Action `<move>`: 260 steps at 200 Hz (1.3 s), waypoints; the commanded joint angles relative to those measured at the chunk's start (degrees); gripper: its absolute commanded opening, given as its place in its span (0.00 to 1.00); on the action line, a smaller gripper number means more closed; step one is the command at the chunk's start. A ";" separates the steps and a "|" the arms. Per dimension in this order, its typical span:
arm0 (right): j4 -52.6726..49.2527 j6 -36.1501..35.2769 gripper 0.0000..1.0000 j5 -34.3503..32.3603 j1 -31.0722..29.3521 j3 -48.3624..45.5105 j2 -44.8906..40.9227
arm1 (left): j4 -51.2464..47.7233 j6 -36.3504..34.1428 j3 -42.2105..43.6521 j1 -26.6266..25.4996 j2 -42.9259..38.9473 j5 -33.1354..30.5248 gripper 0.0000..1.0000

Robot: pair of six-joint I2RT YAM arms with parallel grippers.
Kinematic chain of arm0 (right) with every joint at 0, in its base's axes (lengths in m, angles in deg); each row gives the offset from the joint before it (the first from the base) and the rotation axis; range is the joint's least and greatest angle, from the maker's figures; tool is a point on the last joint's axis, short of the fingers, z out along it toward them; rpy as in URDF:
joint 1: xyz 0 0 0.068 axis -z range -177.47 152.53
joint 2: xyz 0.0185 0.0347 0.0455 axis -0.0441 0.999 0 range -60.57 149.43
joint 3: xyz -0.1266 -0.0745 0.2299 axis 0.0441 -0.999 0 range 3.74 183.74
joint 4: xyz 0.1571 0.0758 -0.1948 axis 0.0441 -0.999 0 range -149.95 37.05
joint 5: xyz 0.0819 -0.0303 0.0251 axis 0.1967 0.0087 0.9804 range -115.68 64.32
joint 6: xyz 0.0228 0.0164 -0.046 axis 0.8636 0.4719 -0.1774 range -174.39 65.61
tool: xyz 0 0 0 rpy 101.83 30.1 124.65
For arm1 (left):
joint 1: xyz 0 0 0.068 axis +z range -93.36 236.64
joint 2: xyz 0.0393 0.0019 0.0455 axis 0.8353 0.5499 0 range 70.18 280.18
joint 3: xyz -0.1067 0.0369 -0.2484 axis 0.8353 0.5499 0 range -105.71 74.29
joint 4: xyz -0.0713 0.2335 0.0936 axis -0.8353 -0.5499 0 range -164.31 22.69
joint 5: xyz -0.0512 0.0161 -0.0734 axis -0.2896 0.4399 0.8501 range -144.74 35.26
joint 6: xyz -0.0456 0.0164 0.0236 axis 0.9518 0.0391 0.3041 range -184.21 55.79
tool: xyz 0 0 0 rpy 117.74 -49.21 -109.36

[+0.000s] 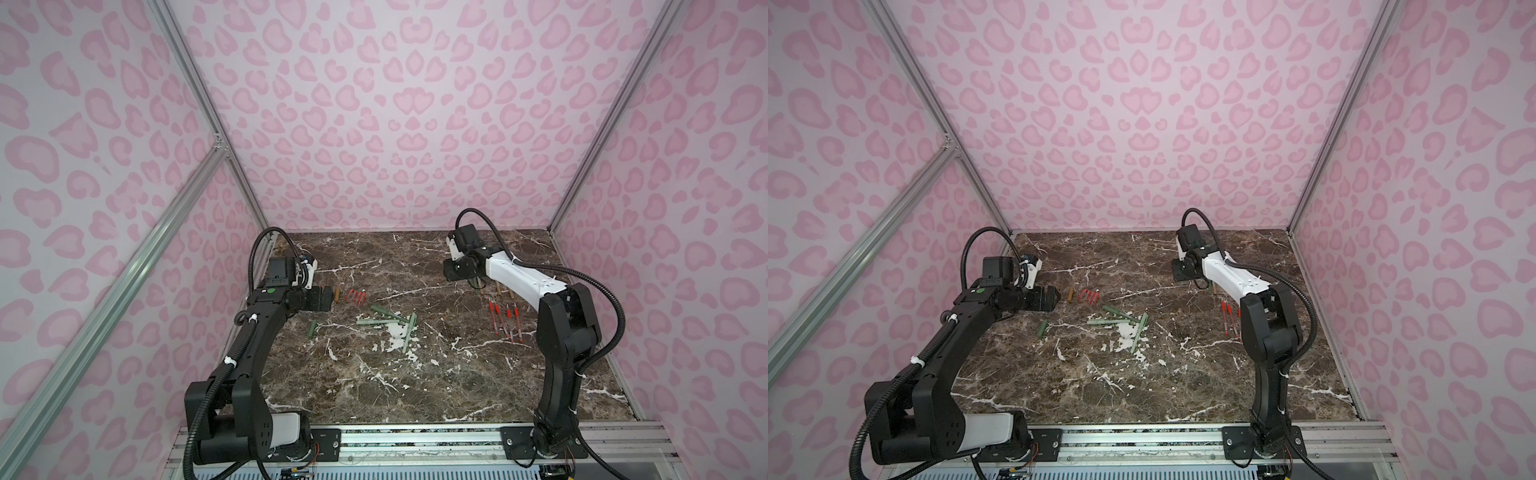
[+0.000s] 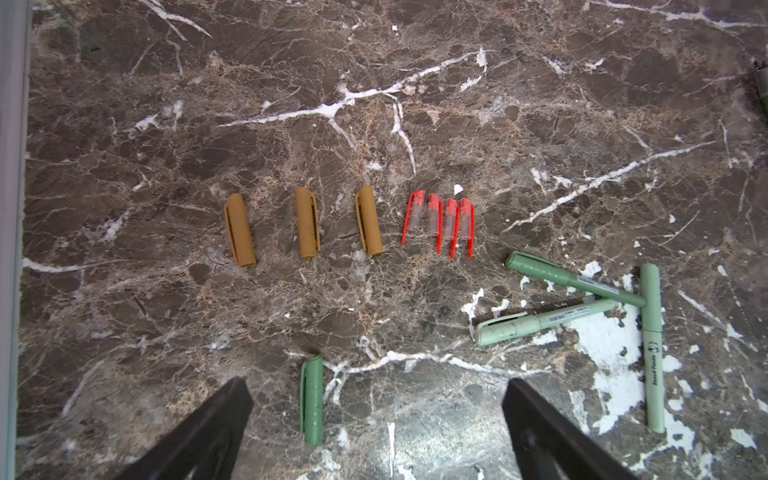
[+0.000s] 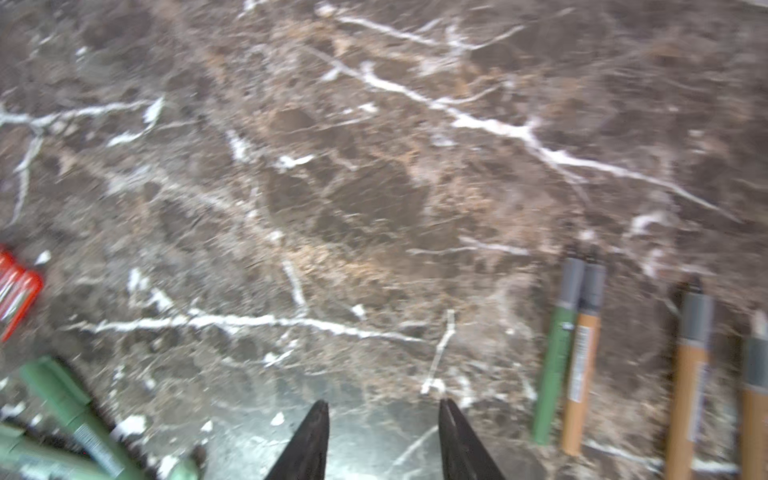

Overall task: Open the pen caps
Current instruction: 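Move the right gripper to the green markers and grasp another capped one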

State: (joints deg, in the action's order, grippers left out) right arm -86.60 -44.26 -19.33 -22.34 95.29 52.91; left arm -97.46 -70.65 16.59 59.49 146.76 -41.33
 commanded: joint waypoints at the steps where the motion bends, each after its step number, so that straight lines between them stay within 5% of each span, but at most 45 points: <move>1: -1.83 -2.91 0.46 3.81 -3.92 2.11 2.18 | 0.26 0.84 -0.97 0.05 -0.11 2.67 0.98; 97: -11.62 -10.55 0.44 8.79 -16.98 15.43 13.66 | -0.17 1.59 -1.72 0.05 0.28 4.19 0.98; 260: -16.45 -12.57 0.24 6.59 -18.38 23.67 24.52 | -0.38 1.82 -1.81 0.06 0.01 4.08 0.98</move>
State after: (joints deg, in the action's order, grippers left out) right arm -102.32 -56.52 -11.31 -40.91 118.66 76.27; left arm -97.62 -68.75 15.15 59.47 147.09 -37.83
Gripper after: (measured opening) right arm 0.258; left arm 0.980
